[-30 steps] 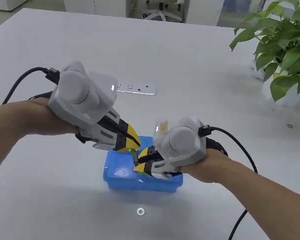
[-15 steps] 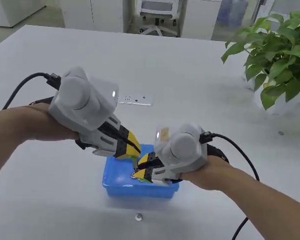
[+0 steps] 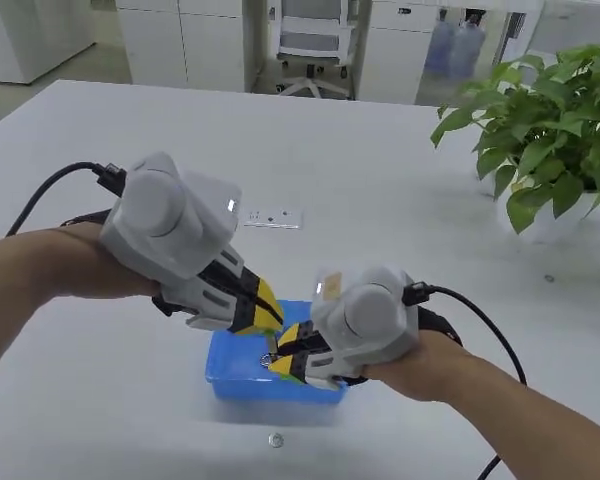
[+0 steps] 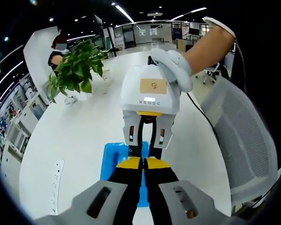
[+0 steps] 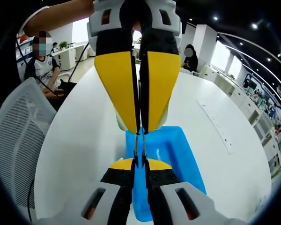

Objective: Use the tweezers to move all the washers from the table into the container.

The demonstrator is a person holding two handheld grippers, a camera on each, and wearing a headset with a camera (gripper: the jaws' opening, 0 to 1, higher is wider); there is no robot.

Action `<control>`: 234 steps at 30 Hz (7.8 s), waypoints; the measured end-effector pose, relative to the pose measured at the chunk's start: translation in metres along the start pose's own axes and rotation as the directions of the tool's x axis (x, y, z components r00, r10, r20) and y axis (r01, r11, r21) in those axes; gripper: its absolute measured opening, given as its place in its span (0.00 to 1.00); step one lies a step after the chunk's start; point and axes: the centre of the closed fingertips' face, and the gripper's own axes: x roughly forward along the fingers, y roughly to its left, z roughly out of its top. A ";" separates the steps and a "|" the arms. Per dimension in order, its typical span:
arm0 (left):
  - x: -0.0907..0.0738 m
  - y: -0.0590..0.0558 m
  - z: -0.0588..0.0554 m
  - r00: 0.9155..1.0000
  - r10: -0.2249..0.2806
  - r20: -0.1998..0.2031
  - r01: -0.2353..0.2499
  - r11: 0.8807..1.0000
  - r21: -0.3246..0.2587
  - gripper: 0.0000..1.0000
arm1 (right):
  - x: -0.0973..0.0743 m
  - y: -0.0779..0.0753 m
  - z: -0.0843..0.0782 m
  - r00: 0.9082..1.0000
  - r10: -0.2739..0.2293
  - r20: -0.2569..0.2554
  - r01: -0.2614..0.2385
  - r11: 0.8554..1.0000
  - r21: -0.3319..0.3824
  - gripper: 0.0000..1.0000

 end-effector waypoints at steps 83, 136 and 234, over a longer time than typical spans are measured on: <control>0.040 -0.052 -0.028 0.995 -0.095 0.004 0.095 0.991 -0.097 0.05 | 0.024 0.062 -0.046 0.997 0.070 -0.021 -0.069 0.996 0.050 0.12; 0.030 -0.054 -0.022 0.997 -0.064 0.040 0.069 0.991 -0.118 0.05 | 0.023 0.065 -0.042 0.997 0.074 -0.026 -0.073 0.996 0.046 0.08; 0.017 0.034 -0.051 0.999 0.022 0.028 -0.019 0.992 -0.122 0.05 | 0.057 -0.026 -0.029 0.996 0.084 -0.036 -0.083 0.996 0.031 0.10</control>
